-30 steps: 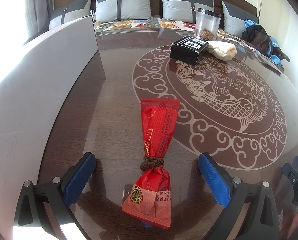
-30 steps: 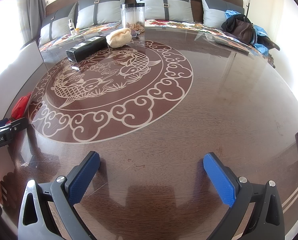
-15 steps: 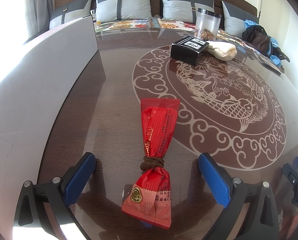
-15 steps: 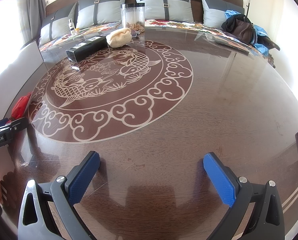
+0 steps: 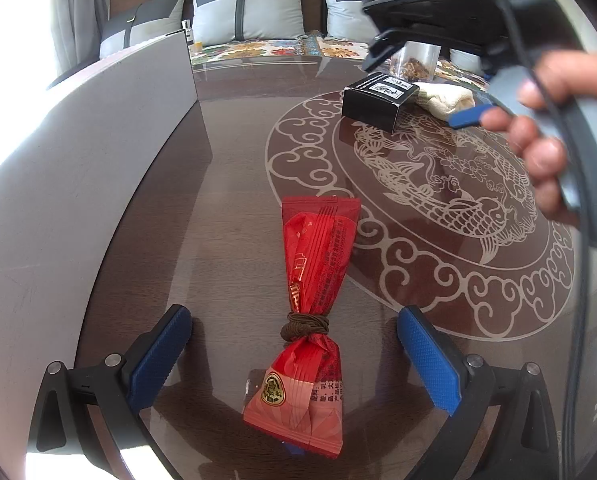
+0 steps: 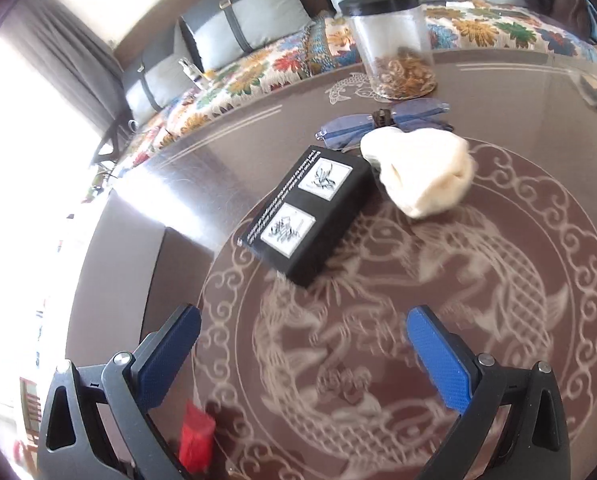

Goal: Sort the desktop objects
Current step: 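Grasp the black printed box with the right tool while the left tool holds the red packet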

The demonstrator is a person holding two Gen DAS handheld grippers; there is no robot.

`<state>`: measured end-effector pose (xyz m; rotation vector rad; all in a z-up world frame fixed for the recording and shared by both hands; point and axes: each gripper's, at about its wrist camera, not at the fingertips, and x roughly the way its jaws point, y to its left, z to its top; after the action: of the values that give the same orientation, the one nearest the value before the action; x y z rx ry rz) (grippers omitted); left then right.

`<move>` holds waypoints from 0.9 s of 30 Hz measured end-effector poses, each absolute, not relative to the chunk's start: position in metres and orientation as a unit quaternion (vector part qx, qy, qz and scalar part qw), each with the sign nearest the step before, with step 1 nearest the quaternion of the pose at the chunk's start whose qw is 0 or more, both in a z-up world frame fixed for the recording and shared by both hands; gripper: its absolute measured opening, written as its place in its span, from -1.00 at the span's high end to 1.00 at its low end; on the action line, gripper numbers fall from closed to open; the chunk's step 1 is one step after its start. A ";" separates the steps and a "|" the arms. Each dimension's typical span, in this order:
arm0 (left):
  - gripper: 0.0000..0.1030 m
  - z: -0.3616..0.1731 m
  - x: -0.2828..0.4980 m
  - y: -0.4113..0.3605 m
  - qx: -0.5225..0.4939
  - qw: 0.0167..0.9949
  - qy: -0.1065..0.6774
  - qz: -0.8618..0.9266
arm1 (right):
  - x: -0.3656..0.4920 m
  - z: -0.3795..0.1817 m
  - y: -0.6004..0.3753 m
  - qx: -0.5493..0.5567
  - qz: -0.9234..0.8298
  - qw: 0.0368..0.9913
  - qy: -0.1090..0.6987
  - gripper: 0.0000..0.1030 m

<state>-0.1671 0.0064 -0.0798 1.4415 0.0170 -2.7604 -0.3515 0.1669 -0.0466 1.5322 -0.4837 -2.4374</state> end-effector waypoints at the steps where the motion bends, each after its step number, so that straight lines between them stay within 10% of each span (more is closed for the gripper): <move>1: -1.00 -0.080 -0.167 0.006 0.463 0.014 0.006 -0.886 | -0.373 -0.052 0.157 0.541 -0.821 0.095 -0.155 -1.00; 7: -1.00 -0.081 -0.167 0.007 0.463 0.013 0.006 -0.886 | -0.427 -0.071 0.121 0.589 -0.804 0.043 -0.072 -0.97; 12: -1.00 -0.082 -0.168 0.006 0.463 0.014 0.007 -0.886 | -0.395 -0.069 0.120 0.558 -0.824 0.096 -0.029 -0.21; 27: -1.00 -0.080 -0.169 0.006 0.462 0.015 0.006 -0.887 | -0.134 -0.072 0.249 0.446 -0.880 0.155 0.051 -0.17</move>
<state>-0.1687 0.0063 -0.0802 1.4391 0.0198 -2.7590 -0.1344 0.2491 -0.0720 1.2785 0.1464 -2.5211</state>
